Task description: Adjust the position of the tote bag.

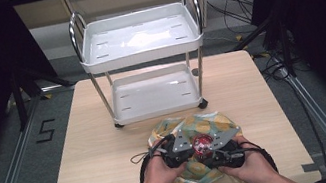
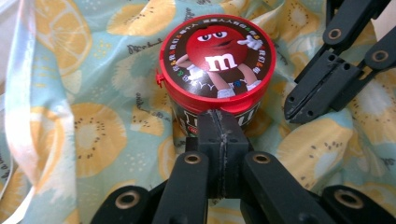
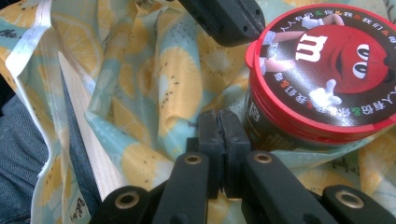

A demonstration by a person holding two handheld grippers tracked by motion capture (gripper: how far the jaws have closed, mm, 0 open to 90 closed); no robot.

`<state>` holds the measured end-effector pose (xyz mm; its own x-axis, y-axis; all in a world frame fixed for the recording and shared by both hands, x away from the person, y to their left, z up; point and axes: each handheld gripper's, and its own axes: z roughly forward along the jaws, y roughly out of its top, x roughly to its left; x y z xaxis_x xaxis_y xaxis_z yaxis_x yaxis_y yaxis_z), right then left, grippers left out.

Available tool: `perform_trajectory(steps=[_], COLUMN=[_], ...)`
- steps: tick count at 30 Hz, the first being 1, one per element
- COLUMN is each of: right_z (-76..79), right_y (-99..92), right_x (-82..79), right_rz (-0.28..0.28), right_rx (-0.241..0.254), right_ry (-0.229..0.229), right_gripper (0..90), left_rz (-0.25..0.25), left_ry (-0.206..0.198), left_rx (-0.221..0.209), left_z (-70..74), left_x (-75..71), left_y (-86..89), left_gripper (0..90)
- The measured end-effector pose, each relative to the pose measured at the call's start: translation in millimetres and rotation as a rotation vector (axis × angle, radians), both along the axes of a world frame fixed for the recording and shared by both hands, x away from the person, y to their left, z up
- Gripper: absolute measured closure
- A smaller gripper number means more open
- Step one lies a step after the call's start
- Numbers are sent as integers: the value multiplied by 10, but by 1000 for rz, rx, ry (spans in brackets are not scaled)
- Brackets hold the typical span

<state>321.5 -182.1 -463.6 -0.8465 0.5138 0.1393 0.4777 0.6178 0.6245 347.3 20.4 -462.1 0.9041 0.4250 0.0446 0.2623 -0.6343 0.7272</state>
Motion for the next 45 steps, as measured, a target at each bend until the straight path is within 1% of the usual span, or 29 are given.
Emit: perform_trajectory(steps=[1,2,3,4,5,7,8,10,11,12,15,16,17,19,20,21,24,25,28,29,31,33,34,35,36,39,41,43,45], right_z=[-12,-1,21,4,36,13,48,40,46,45,66,37,61,62,26,53,50,16,44,34,31,-7,18,13,20,10,22,24,11], right_y=[3,-10,-23,-14,-37,-35,-62,-82,-92,-105,-137,-132,-148,-155,-130,-144,-147,-132,-143,-149,-142,-127,-141,-139,-135,-138,-130,-135,-142], right_x=[-1,3,-4,-16,-19,-29,-27,-24,-30,-22,-41,-37,-36,-29,-38,-35,-33,-37,-45,-29,-43,-43,-38,-34,-48,-36,-68,-68,-48], right_rz=[0,7,9,1,5,-22,-13,-19,-26,-27,-41,-52,-39,-41,-63,-49,-44,-56,-64,-40,-45,-51,-39,-41,-49,-38,-74,-72,-47], right_rx=[17,0,-20,8,-18,13,-19,-4,-2,-3,-18,12,-19,-21,17,-20,-24,10,-41,-33,-36,-7,-36,-37,-38,-38,-54,-53,-44], right_ry=[-8,-19,-5,-11,7,-13,6,-15,-5,-23,9,-17,-2,0,-11,8,10,-7,33,6,21,0,13,7,31,13,56,56,22], right_gripper=[895,893,892,891,889,887,885,882,880,877,875,876,877,878,879,879,881,880,881,881,880,879,879,879,879,878,877,876,876], left_rz=[7,-3,-7,-8,-19,-17,-23,-30,-37,-37,-36,-36,-31,-38,-42,-45,-62,-61,-66,-66,-71,-78,-83,-92,-95,-101,-108,-101,-103], left_ry=[-6,-2,0,-8,0,1,-2,-9,-6,4,5,4,-2,4,0,-2,-7,-8,-18,-18,-20,-17,-16,-20,-18,-20,-29,-18,-19], left_rx=[-2,3,5,12,17,4,11,25,15,9,7,7,13,6,12,10,11,13,24,23,19,15,17,21,12,17,35,14,14], left_z=[-3,0,0,-9,-13,-31,-24,-20,-31,-29,-29,-29,-22,-26,-22,-24,-27,-26,-23,-23,-26,-31,-30,-29,-38,-34,-29,-37,-37], left_x=[-10,-12,-13,-11,-15,-26,-29,-22,-18,-25,-24,-26,-35,-38,-46,-48,-57,-61,-53,-55,-61,-63,-68,-69,-72,-83,-69,-76,-75], left_y=[-9,-11,-16,-21,-25,-42,-45,-46,-52,-56,-60,-62,-63,-78,-84,-91,-109,-115,-125,-132,-145,-158,-163,-166,-175,-186,-184,-194,-191], left_gripper=[892,891,891,891,890,889,887,886,886,885,885,885,885,884,883,883,878,877,874,874,874,873,872,872,871,870,869,869,869])
